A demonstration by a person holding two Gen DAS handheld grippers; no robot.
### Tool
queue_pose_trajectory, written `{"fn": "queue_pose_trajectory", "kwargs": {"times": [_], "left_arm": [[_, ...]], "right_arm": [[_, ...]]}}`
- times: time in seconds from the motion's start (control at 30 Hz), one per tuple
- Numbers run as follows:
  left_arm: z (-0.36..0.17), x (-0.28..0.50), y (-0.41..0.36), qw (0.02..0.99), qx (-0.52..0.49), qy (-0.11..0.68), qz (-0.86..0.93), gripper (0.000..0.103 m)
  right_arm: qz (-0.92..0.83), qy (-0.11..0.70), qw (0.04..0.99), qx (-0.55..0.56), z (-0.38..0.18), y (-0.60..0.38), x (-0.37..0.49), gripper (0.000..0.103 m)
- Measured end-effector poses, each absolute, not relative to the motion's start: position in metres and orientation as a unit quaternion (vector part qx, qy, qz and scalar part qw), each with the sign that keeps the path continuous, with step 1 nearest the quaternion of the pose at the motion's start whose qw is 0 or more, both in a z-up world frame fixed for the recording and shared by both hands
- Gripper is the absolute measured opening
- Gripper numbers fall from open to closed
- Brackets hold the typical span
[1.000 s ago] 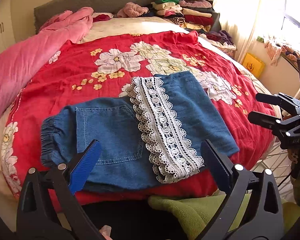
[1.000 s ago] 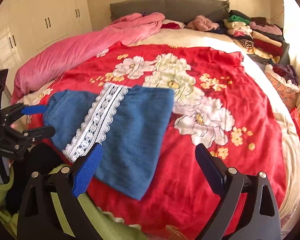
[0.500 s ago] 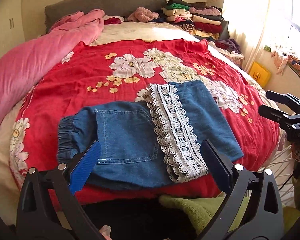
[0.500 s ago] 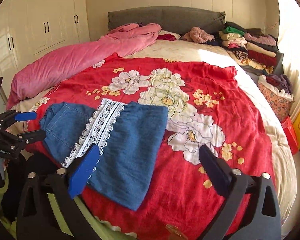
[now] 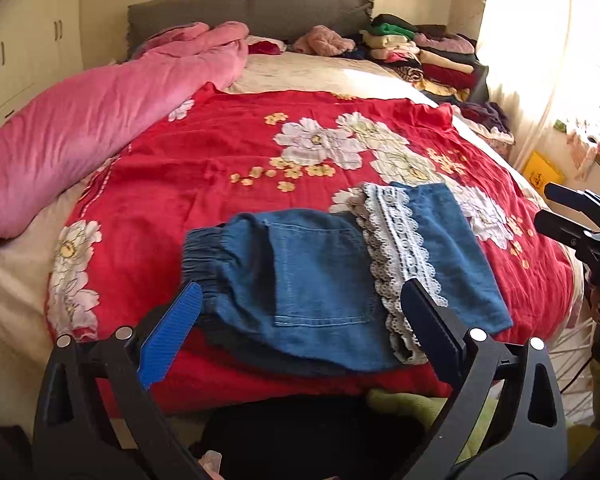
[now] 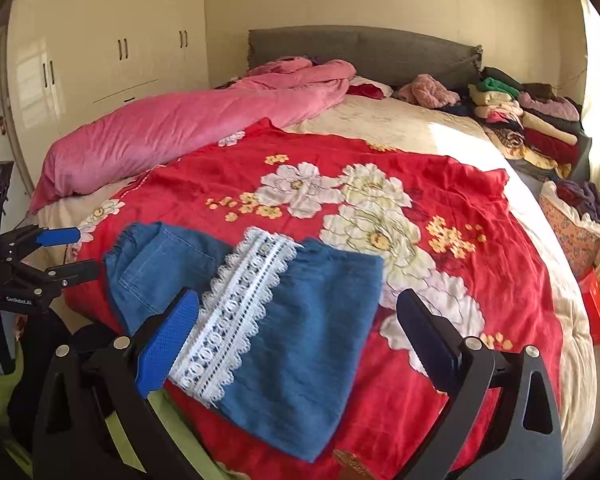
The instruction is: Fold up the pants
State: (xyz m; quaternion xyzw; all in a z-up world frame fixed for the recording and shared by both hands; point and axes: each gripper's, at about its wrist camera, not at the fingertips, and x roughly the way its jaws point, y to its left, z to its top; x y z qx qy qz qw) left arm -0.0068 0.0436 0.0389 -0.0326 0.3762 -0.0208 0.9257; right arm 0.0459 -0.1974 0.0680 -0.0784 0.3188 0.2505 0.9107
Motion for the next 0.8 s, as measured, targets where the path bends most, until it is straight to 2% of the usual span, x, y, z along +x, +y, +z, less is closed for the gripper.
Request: {"fn": "queue_pose_trajectory", "kwargs": {"times": [0.5, 0.8], "left_arm": [[0.025, -0.014, 0.087, 0.920, -0.064, 0.386, 0.007, 0.093], [0.015, -0.013, 0.094, 0.915, -0.073, 0.397, 0.008, 0.093]], "right_arm": [[0.322, 0.340, 0.880, -0.080, 0.080, -0.120, 0.082, 0.098], [0.356, 0.366, 0.853, -0.104, 0.068, -0.069, 0.104, 0.099]]}}
